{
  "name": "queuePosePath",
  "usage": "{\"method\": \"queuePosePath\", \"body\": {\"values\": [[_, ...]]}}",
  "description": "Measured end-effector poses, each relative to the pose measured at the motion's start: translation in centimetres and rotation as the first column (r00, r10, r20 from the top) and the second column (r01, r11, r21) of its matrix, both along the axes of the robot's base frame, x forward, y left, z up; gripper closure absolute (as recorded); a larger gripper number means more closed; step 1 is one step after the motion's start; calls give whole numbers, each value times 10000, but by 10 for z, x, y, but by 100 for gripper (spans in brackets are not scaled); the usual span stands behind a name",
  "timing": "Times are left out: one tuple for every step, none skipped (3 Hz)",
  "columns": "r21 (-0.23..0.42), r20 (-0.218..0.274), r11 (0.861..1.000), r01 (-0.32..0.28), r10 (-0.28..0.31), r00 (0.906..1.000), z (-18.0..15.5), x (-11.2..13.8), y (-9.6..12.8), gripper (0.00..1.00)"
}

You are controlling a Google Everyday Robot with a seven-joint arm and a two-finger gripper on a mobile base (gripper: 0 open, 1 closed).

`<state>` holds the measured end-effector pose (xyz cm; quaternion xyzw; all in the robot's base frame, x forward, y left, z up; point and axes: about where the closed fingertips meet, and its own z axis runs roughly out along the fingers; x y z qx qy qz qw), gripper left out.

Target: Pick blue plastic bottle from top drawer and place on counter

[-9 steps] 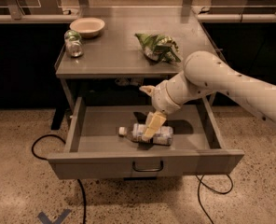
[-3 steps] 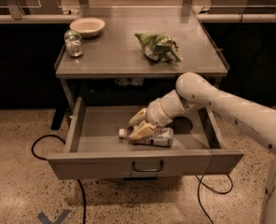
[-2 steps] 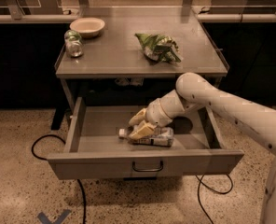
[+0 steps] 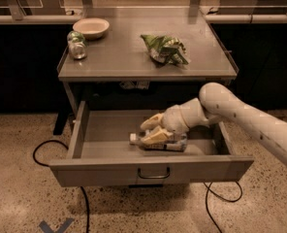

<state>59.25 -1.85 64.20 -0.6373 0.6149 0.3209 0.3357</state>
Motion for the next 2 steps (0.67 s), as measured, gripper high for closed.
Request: {"method": "queuePosePath", "body": {"values": [[1770,620,9838,272,-387,9973,32,-3,-63,100],[2530,1083,9653,645,-945,9896,72,-3,-127,100]]}}
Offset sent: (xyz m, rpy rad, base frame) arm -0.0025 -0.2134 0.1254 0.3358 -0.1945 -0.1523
